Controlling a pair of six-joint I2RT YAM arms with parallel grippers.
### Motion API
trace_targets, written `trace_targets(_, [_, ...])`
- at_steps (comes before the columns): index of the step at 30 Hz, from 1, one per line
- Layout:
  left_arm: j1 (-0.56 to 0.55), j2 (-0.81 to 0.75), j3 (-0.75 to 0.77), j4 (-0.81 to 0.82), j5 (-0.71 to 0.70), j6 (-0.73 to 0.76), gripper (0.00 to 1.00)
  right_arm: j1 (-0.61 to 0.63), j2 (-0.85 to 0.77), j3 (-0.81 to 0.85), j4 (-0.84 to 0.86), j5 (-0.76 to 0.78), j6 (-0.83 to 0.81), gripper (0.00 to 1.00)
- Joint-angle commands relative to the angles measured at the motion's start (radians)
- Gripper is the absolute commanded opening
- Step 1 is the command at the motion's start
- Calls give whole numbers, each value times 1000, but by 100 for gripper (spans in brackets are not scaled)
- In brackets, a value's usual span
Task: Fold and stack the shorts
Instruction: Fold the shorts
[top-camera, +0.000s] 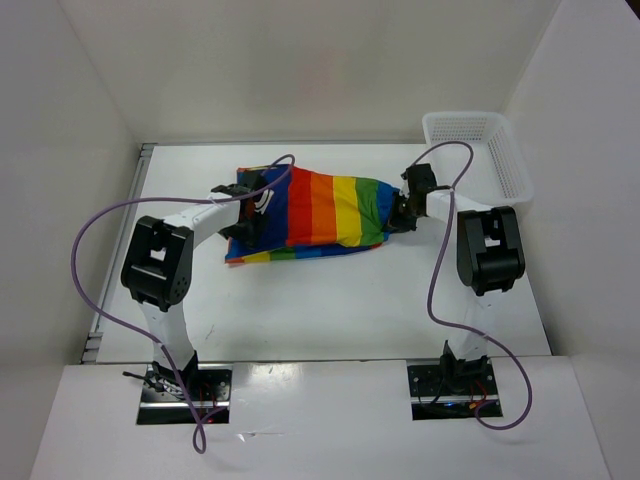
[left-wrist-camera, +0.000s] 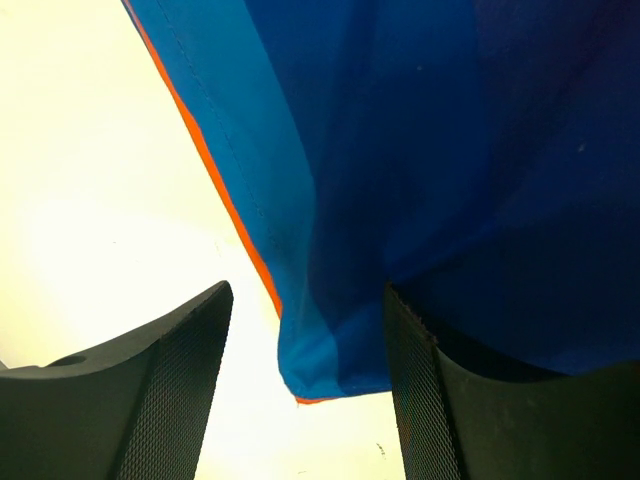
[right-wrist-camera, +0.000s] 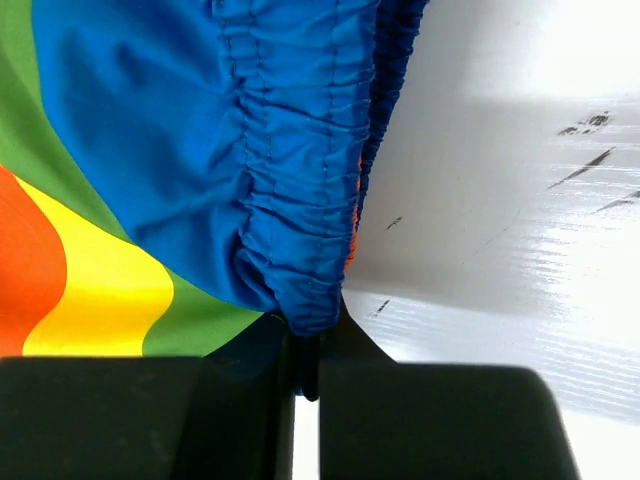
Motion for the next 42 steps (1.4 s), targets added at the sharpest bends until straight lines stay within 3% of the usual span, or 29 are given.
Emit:
trace_targets(1, [3, -4, -14, -5, -12, 3, 69, -5, 16, 15, 22, 98, -42, 0])
trace_targets(14, [14, 15, 6, 23, -37, 3, 69, -5, -163, 78, -8, 126, -212, 0])
trace_targets(21, [60, 88, 183, -37, 162, 3, 69, -5, -243, 170, -91, 161, -353, 0])
trace_targets(25, [60, 194, 310, -59, 351, 3, 70, 25, -292, 190, -109, 249, -451, 0])
trace_targets(32, [-28, 320, 391, -16, 319, 3, 70, 122, -323, 234, -129, 390, -548, 0])
trace_targets(36, [-28, 374, 454, -16, 379, 3, 60, 202, -309, 288, -149, 431, -585, 0])
trace_targets(37, [-28, 392, 464, -16, 389, 3, 49, 237, -300, 317, -149, 444, -597, 0])
trace_targets(42, [-28, 441, 503, -16, 520, 3, 25, 401, -222, 404, -159, 464, -619, 0])
